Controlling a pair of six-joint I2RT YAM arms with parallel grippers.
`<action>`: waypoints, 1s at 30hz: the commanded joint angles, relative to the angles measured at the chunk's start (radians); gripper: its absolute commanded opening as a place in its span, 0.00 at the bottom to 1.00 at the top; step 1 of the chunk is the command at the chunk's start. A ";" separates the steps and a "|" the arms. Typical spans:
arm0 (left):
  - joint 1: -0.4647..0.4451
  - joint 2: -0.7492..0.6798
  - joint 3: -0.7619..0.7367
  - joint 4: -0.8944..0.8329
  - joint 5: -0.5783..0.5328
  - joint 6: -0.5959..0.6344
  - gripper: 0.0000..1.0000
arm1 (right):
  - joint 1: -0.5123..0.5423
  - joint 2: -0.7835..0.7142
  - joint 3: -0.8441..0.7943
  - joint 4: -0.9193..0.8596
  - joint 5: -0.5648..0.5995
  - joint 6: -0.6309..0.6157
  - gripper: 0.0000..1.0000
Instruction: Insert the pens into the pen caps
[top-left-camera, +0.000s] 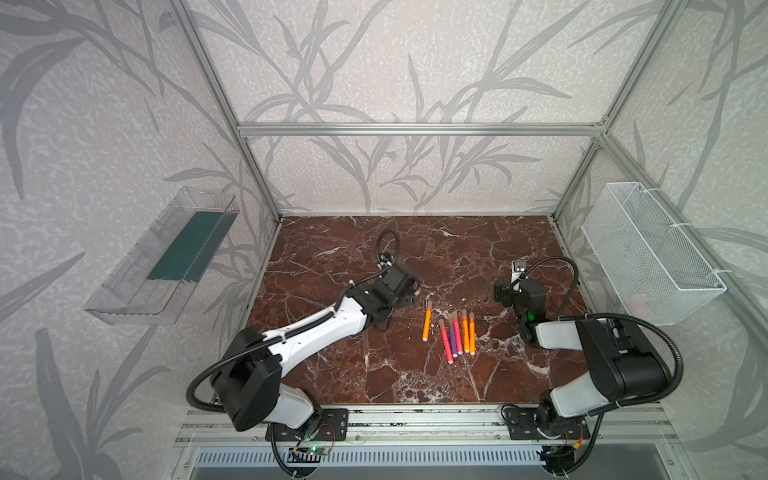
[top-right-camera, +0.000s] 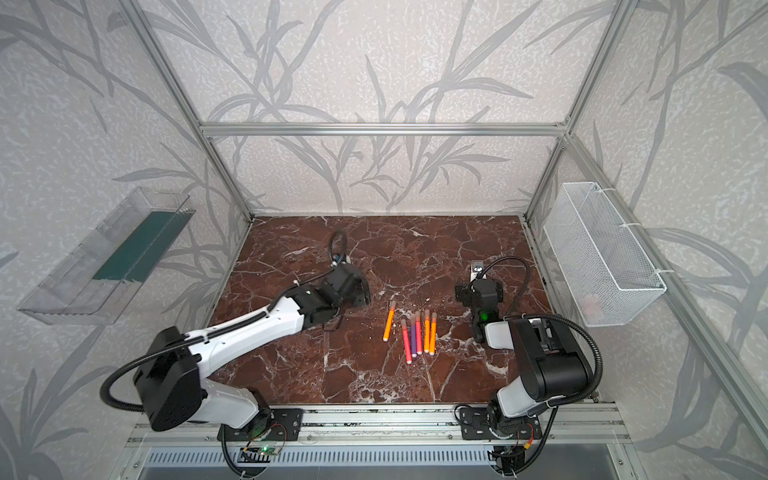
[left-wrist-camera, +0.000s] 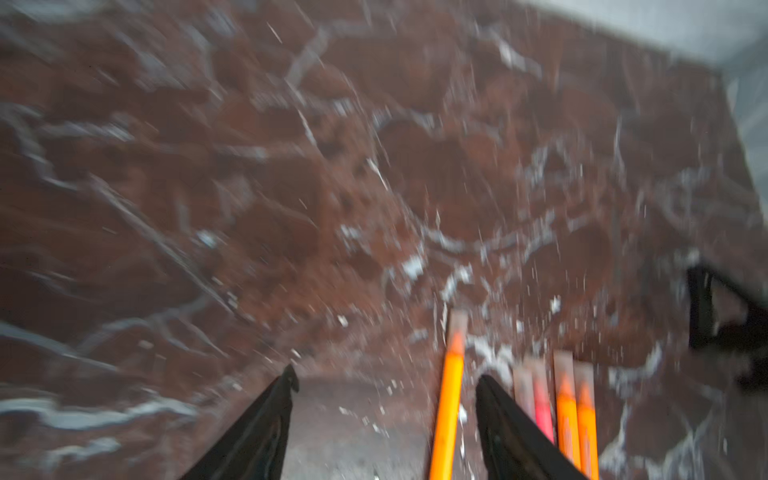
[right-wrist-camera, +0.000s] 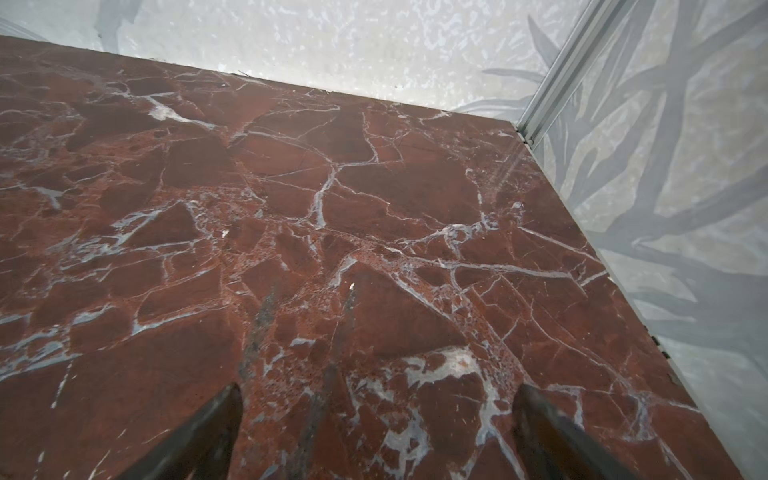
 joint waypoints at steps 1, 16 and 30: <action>0.067 -0.106 -0.056 0.001 -0.407 0.162 0.81 | 0.001 -0.008 0.006 0.031 -0.073 0.006 0.99; 0.468 0.132 -0.529 1.003 -0.348 0.768 0.99 | 0.001 -0.008 0.008 0.025 -0.073 0.006 0.99; 0.663 0.199 -0.704 1.390 0.019 0.706 0.99 | 0.001 -0.008 0.007 0.025 -0.073 0.007 0.99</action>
